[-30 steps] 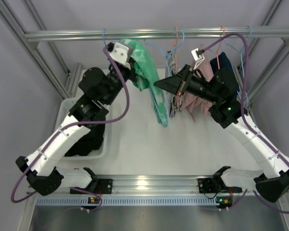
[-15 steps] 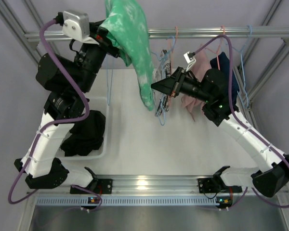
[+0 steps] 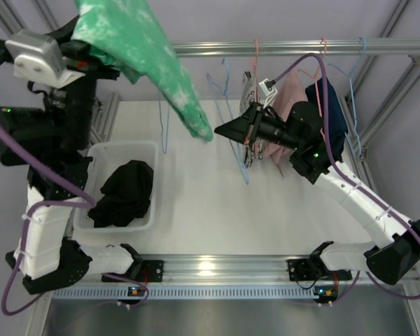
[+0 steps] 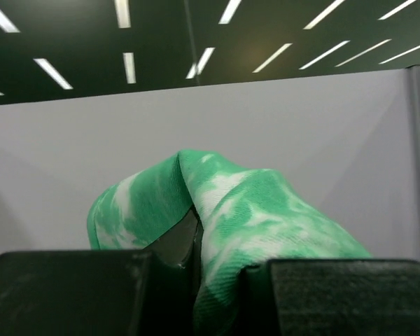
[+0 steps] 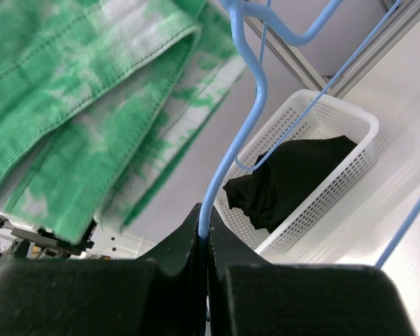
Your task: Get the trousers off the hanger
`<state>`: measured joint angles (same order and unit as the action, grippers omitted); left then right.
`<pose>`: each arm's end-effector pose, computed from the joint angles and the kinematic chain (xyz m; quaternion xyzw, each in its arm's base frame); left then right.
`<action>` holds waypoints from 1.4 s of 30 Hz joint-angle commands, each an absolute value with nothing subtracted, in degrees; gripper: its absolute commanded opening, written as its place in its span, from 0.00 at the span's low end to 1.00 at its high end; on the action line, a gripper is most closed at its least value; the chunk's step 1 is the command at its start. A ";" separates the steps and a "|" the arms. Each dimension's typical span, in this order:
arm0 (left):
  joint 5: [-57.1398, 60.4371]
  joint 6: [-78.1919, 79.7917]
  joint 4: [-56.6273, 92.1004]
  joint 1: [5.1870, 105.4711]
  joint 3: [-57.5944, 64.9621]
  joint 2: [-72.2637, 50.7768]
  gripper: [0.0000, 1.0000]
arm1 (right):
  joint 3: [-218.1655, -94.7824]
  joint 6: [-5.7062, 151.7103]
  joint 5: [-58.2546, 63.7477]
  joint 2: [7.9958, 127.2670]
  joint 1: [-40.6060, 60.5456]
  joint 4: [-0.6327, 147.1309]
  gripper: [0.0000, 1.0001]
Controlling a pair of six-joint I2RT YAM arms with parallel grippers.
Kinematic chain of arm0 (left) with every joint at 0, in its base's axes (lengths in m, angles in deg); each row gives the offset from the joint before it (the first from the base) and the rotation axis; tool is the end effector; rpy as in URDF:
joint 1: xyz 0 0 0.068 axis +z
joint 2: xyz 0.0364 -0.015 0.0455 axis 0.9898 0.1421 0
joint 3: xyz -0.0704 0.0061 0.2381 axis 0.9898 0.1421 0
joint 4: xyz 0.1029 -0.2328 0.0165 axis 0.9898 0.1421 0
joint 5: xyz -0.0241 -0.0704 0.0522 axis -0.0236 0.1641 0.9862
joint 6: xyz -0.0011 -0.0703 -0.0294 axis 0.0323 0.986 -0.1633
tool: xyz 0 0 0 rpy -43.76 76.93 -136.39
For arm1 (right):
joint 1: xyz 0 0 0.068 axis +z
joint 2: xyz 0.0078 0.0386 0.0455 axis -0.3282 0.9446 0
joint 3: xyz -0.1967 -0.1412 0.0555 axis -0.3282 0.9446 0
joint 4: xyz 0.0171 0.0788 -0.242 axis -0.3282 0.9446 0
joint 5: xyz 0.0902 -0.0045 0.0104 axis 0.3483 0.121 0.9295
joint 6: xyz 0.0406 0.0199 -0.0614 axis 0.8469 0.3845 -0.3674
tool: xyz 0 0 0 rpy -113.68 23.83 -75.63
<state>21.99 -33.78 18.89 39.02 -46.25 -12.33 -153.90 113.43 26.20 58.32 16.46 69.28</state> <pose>0.1242 -0.0966 0.6643 0.1054 0.3444 -0.1243 0.9246 0.2334 0.2083 0.4161 -0.1299 0.6696 0.6049 0.4109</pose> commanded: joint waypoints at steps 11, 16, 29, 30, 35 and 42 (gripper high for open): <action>29.68 -48.21 7.69 65.73 -15.58 -45.25 0.00 | -155.20 107.32 26.04 54.14 17.32 70.28 0.00; 38.53 -52.26 12.62 69.61 2.34 -55.37 0.00 | -155.37 106.71 26.13 54.05 17.32 70.90 0.00; 45.24 -53.50 5.98 70.23 39.80 -62.08 0.00 | -155.63 107.23 26.39 54.31 17.32 71.42 0.00; 45.15 -52.71 4.56 70.23 40.95 -60.59 0.00 | -155.72 107.32 26.39 54.31 17.40 71.51 0.00; 43.14 -39.11 9.87 72.24 38.77 -49.07 0.00 | -156.69 106.36 26.40 53.79 17.32 72.48 0.00; 33.04 -25.64 31.04 78.57 37.27 -47.47 0.24 | -158.80 104.51 25.17 52.30 17.40 75.46 0.00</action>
